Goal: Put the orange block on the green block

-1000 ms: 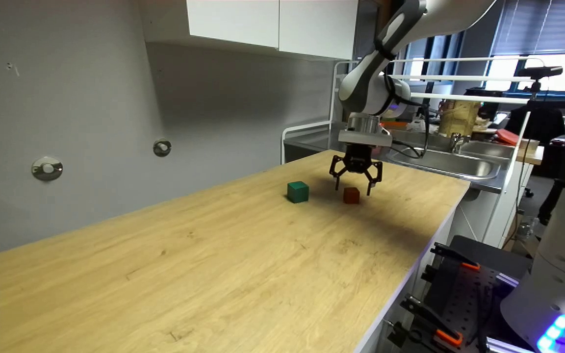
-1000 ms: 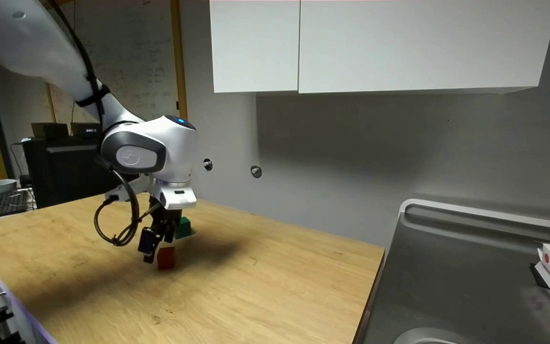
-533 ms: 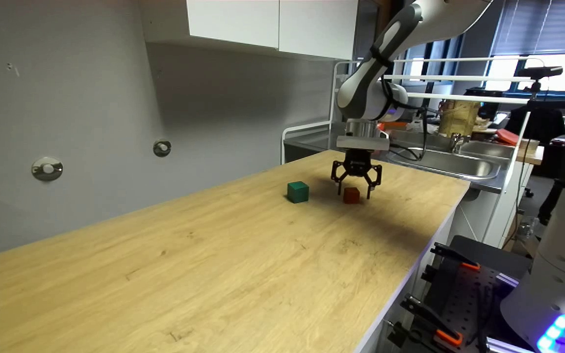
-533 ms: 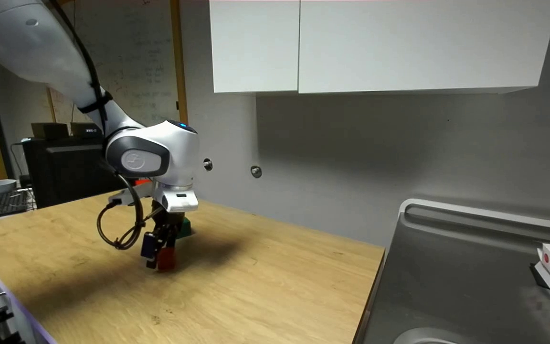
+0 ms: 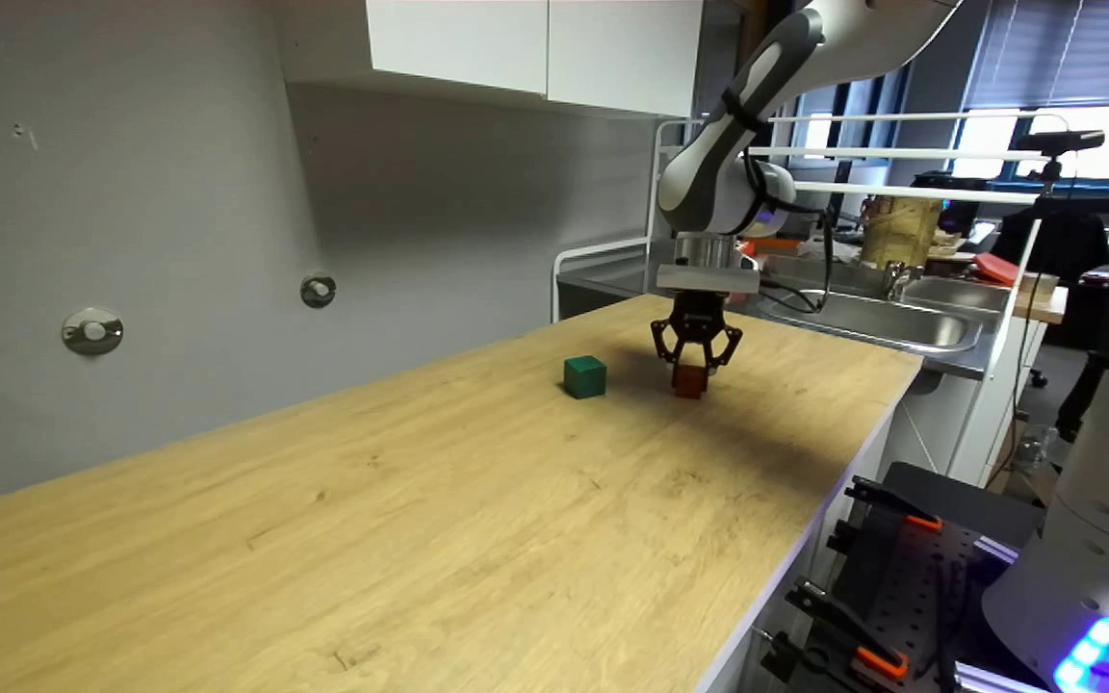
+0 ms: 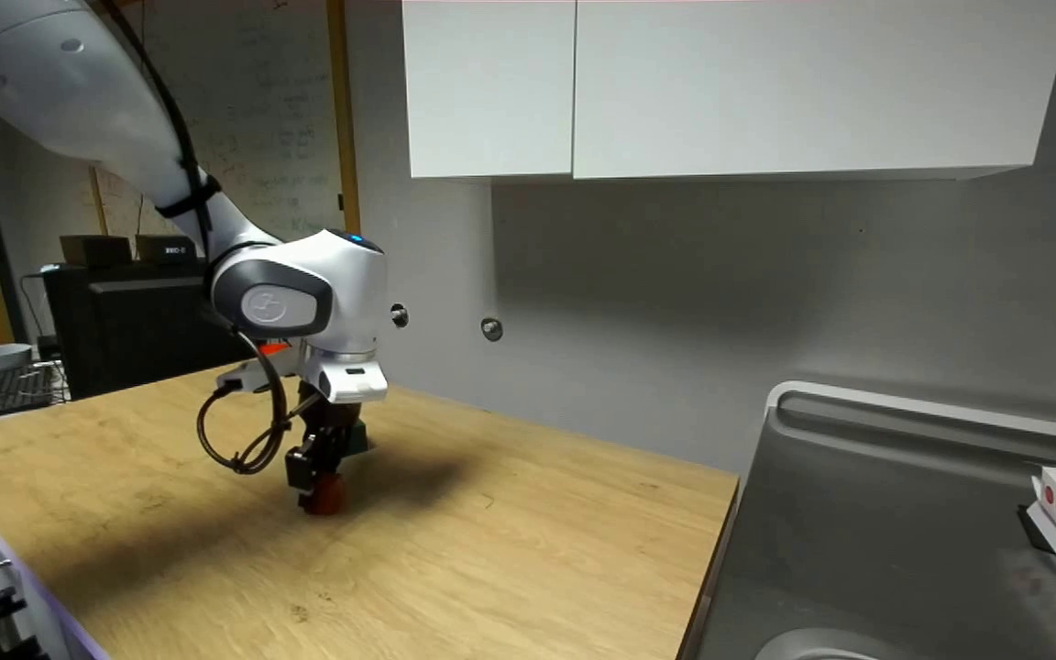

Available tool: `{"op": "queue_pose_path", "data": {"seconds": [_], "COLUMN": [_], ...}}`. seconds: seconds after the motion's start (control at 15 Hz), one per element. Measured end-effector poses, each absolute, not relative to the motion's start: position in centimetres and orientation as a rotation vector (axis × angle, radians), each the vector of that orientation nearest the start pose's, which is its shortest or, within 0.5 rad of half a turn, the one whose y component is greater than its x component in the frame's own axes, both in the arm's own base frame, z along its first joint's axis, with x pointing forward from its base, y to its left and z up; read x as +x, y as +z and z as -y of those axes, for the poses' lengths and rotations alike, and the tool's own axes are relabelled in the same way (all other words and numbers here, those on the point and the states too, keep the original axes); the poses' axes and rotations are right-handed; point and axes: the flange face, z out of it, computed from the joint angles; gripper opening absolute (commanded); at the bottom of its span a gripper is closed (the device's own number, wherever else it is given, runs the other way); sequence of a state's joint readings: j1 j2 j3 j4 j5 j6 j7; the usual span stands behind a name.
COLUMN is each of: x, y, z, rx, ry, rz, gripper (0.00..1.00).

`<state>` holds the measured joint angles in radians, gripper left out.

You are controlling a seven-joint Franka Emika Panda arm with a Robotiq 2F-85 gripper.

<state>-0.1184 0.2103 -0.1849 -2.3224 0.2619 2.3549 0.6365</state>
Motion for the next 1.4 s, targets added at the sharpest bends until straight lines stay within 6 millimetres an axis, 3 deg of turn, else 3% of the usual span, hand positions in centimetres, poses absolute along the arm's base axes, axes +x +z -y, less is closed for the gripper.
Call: {"op": "queue_pose_path", "data": {"seconds": [0.47,1.4], "x": [50.6,55.6], "y": [25.8,31.2], "z": [13.0,4.7], "rx": [-2.645,-2.891], "ry": [0.206,0.024], "rz": [-1.553,-1.327], "gripper": [0.18,0.18]}}
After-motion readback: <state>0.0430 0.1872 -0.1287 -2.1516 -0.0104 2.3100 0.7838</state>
